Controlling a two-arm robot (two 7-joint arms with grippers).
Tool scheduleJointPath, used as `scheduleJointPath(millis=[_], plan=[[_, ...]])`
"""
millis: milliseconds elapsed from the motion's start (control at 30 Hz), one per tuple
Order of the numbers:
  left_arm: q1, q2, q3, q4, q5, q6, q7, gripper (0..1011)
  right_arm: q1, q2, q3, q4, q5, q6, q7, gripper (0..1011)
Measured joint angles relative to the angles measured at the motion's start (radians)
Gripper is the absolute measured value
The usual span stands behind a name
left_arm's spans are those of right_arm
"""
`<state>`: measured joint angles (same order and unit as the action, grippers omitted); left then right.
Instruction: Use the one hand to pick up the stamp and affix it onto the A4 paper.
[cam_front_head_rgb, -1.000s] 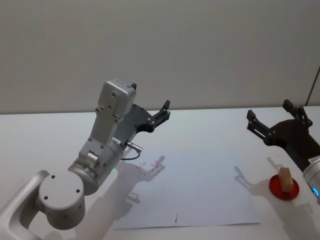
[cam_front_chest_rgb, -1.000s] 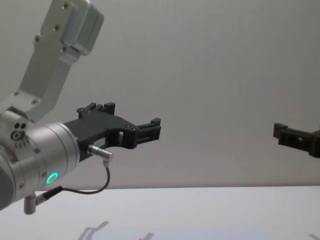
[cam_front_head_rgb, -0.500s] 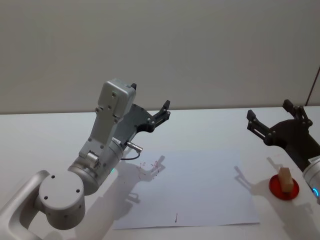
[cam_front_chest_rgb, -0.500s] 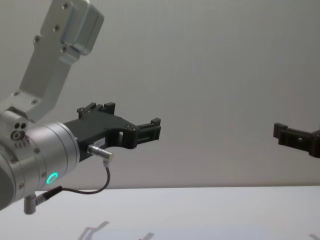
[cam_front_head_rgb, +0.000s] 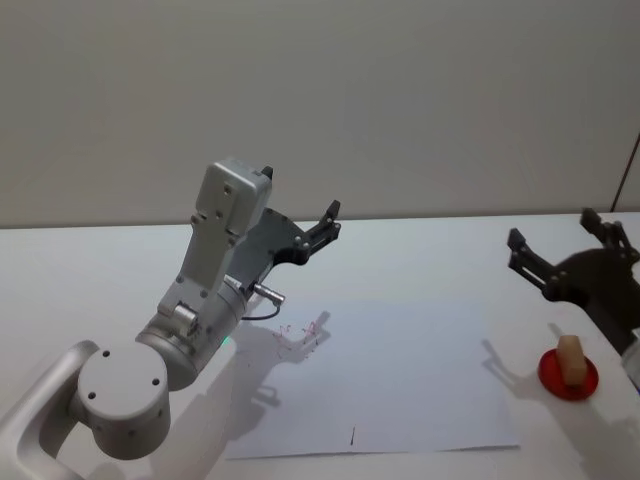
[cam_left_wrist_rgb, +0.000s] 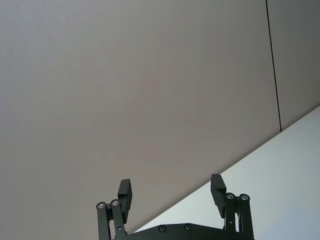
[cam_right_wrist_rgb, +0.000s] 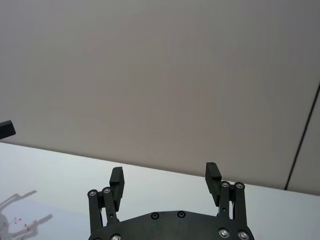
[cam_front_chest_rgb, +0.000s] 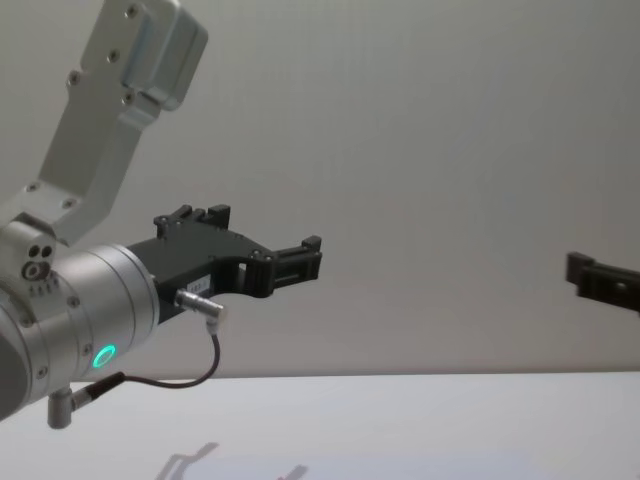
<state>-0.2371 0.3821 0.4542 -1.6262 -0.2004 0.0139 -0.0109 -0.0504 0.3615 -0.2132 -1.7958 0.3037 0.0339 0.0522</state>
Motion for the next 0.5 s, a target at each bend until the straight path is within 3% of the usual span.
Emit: scheduleJointPath(millis=[500], plan=[[0.000, 0.000, 0.000, 0.000, 0.000, 0.000, 0.000, 1001, -0.180, 0.089, 0.056, -0.122, 0.067, 0.010, -0.152, 1001]])
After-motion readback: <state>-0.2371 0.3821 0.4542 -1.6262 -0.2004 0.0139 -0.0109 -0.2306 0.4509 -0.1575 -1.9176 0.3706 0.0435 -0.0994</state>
